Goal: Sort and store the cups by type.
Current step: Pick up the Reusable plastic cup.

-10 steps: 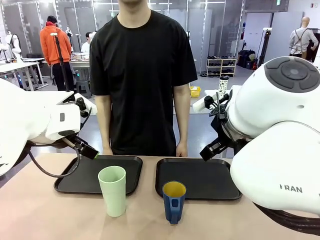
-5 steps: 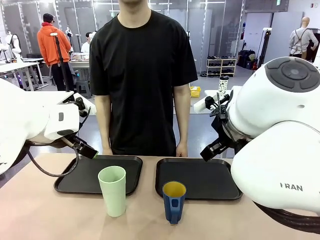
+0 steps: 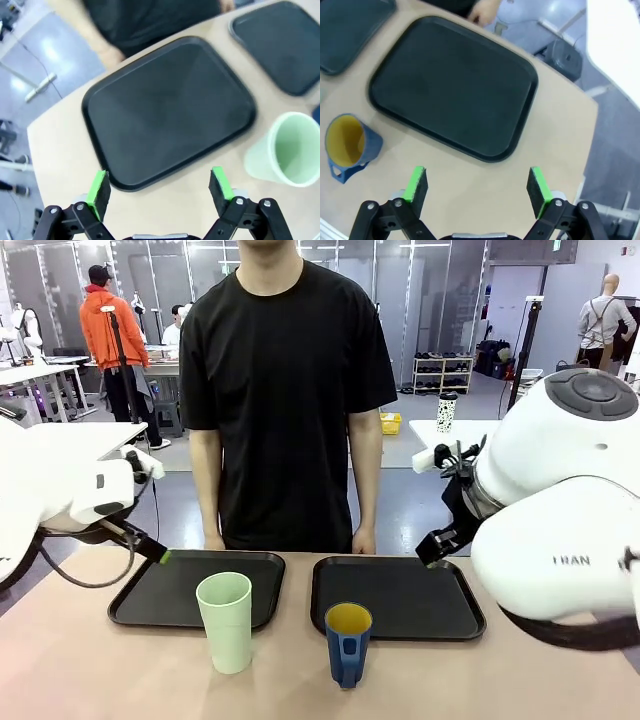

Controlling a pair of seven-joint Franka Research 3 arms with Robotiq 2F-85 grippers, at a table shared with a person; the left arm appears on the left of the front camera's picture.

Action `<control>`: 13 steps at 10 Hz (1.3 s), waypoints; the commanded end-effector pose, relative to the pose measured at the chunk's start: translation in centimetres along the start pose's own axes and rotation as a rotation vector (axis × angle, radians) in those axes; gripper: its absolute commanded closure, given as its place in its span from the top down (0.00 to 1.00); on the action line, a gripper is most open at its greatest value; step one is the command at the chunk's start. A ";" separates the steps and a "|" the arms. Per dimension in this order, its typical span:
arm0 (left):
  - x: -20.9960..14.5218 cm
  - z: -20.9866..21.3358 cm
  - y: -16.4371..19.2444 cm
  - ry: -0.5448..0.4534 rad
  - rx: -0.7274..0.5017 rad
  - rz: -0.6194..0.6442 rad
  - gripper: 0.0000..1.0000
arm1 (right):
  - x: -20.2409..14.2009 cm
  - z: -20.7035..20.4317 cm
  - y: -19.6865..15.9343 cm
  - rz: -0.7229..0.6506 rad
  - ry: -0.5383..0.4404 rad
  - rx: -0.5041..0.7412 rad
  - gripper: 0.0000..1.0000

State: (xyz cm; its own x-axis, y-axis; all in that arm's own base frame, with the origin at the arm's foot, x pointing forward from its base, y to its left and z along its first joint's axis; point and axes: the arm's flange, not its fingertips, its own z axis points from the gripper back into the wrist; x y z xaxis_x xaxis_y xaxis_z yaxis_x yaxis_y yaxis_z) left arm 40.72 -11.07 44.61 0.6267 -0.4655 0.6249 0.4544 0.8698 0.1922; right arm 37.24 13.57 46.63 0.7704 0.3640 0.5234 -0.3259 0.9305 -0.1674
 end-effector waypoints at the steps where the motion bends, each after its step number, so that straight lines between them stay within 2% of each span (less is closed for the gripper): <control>1: 0.2 -2.6 4.1 -0.028 -0.040 0.114 1.00 | 1.8 -3.6 -2.8 -0.124 0.060 0.035 1.00; 3: -0.9 -5.1 6.9 -0.004 -0.031 0.199 1.00 | 2.0 -7.6 -6.0 -0.251 0.132 0.100 1.00; 6: -1.8 -7.1 8.7 0.028 -0.016 0.296 1.00 | 1.8 -10.6 -8.6 -0.371 0.170 0.101 1.00; 9: -1.8 -7.4 8.8 0.043 -0.013 0.297 1.00 | 1.6 -10.8 -9.2 -0.401 0.181 0.058 1.00; 13: -2.1 -6.5 8.1 0.060 -0.009 0.305 1.00 | 1.4 -11.0 -9.0 -0.380 0.188 0.085 1.00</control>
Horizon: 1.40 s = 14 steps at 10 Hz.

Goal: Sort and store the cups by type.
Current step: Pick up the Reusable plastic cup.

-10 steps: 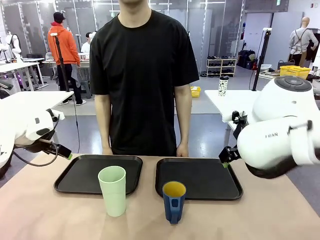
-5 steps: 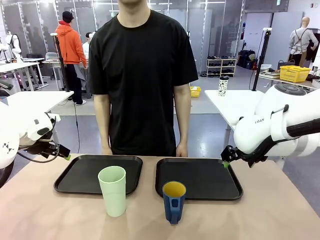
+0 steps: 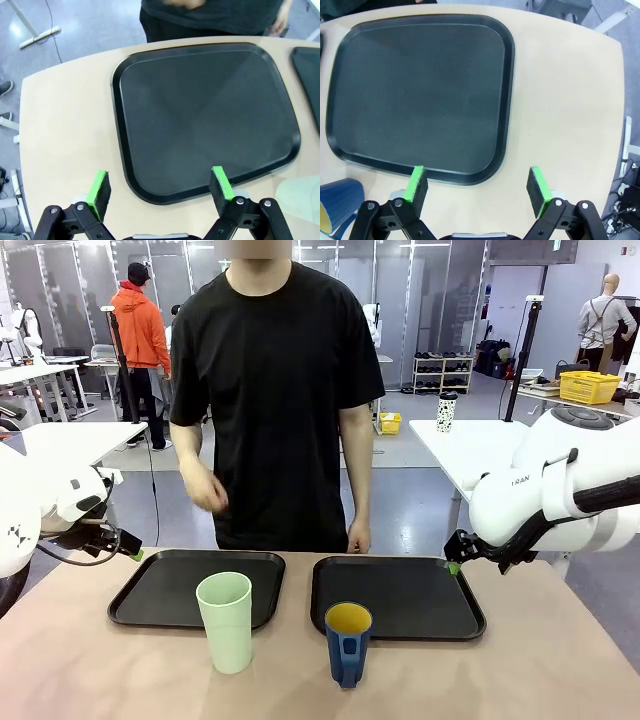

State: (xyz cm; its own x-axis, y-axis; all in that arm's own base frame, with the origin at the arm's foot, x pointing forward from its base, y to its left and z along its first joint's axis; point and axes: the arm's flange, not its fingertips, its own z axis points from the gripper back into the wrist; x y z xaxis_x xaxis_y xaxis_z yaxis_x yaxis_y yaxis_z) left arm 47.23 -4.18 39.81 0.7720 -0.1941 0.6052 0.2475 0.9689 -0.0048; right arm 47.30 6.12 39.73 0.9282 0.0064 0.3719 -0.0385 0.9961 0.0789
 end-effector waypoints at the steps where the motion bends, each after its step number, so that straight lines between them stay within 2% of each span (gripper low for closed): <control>1: 0.0 0.1 0.1 -0.002 0.002 0.001 1.00 | -0.1 -0.1 0.0 -0.002 0.000 0.002 1.00; 11: 0.0 0.0 0.0 0.000 0.000 0.000 1.00 | -0.1 -0.1 0.0 -0.002 0.000 0.002 1.00; 14: 0.2 2.2 0.1 0.054 0.026 -0.177 1.00 | -0.1 -0.1 0.0 -0.002 0.000 0.002 1.00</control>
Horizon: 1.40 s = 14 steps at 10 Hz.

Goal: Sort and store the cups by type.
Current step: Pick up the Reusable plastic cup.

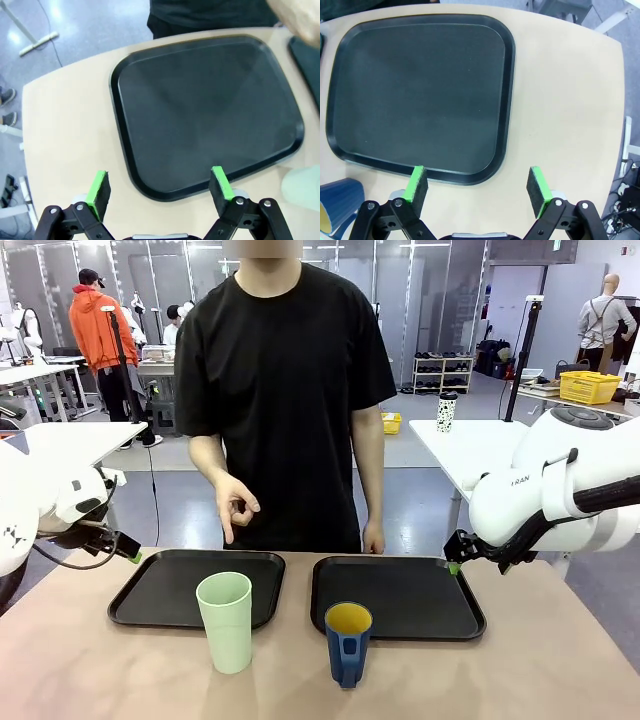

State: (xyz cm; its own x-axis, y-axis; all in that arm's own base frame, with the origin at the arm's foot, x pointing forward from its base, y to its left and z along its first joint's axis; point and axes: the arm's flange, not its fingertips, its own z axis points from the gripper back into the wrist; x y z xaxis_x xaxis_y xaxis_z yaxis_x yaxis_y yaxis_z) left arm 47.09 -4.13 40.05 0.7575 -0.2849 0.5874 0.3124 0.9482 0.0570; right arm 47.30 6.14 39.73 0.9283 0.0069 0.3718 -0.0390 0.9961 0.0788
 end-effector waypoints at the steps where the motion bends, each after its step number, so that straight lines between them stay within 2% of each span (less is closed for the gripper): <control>1: -0.1 2.6 -0.2 0.078 0.030 -0.224 1.00 | -0.1 0.0 0.0 -0.003 0.000 0.002 1.00; 2: -0.6 3.6 -0.7 0.135 -0.013 -0.439 1.00 | -0.1 0.0 0.0 -0.003 0.000 0.002 1.00; 3: -1.2 4.2 -1.2 0.198 -0.021 -0.584 1.00 | -0.1 0.0 0.0 -0.003 0.000 0.002 1.00; 5: -2.5 4.8 -2.6 0.310 -0.116 -0.874 1.00 | -0.1 0.0 0.0 -0.003 0.000 0.002 1.00; 6: -3.1 4.8 -3.1 0.368 -0.142 -0.991 1.00 | -0.1 0.0 0.0 -0.003 0.000 0.002 1.00; 7: -3.5 4.4 -3.3 0.362 -0.150 -1.050 1.00 | -0.1 0.0 0.0 -0.003 0.000 0.002 1.00; 8: -3.4 3.9 -3.2 0.378 -0.141 -1.045 1.00 | -0.1 0.0 0.0 -0.003 0.000 0.002 1.00; 9: -3.4 4.2 -4.4 0.367 -0.178 -0.948 1.00 | -0.1 0.0 0.0 -0.003 0.000 0.002 1.00; 14: -3.5 4.1 -4.2 0.372 -0.186 -0.974 1.00 | -0.1 0.0 0.0 -0.003 0.000 0.002 1.00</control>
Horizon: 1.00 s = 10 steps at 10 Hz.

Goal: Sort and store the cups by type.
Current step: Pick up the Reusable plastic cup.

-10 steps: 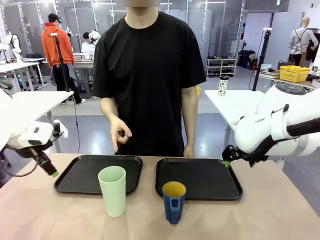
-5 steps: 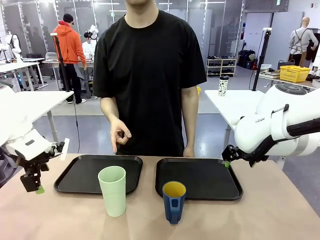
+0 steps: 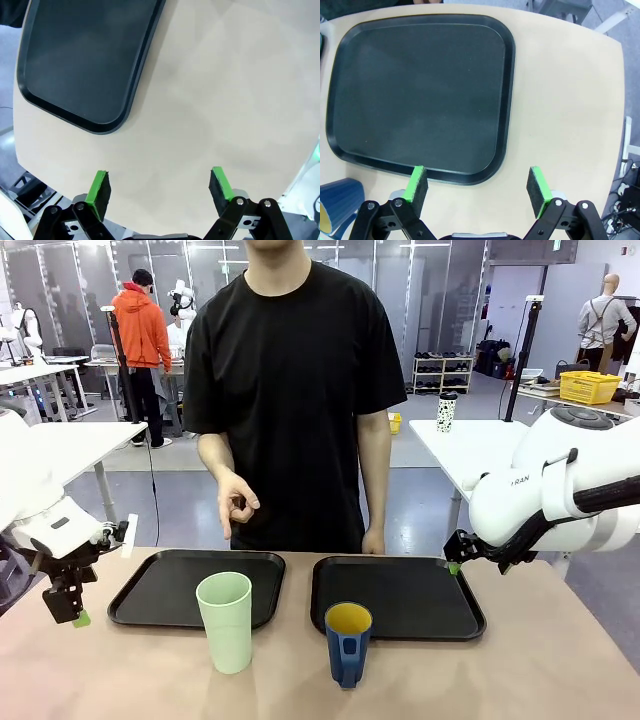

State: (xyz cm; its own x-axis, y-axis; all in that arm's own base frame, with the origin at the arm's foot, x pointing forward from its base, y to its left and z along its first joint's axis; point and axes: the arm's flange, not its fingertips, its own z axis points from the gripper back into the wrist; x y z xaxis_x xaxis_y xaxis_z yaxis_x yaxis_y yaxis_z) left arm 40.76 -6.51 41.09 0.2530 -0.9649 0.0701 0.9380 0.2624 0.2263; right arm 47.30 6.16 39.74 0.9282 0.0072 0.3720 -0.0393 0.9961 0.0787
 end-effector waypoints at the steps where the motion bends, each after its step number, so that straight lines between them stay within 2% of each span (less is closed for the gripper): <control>1: -0.7 -0.9 0.8 -0.012 -0.001 -0.078 1.00 | -0.1 -0.1 0.0 -0.003 0.000 0.002 1.00; 3: -2.4 -1.9 1.0 -0.024 -0.022 -0.192 1.00 | -0.1 -0.1 0.0 -0.003 0.000 0.002 1.00; 5: -4.1 -2.9 1.0 -0.076 -0.076 -0.250 1.00 | -0.1 -0.1 0.0 -0.003 0.000 0.002 1.00; 6: -4.8 -3.4 1.4 -0.054 -0.023 -0.311 1.00 | -0.1 -0.1 0.0 -0.003 0.000 0.002 1.00; 8: -5.2 -4.1 1.5 -0.042 -0.011 -0.294 1.00 | -0.1 -0.1 0.0 -0.003 0.000 0.002 1.00; 10: -5.2 -4.8 1.7 -0.126 -0.036 -0.317 1.00 | -0.1 -0.1 0.0 -0.003 0.000 0.002 1.00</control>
State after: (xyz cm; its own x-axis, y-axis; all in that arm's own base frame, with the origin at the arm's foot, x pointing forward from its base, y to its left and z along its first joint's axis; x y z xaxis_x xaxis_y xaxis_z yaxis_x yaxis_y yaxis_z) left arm 42.21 -1.22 37.30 -0.0513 -0.9968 0.0606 0.9765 -0.0373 0.2123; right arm 47.30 6.16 39.74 0.9282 0.0073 0.3720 -0.0394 0.9961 0.0787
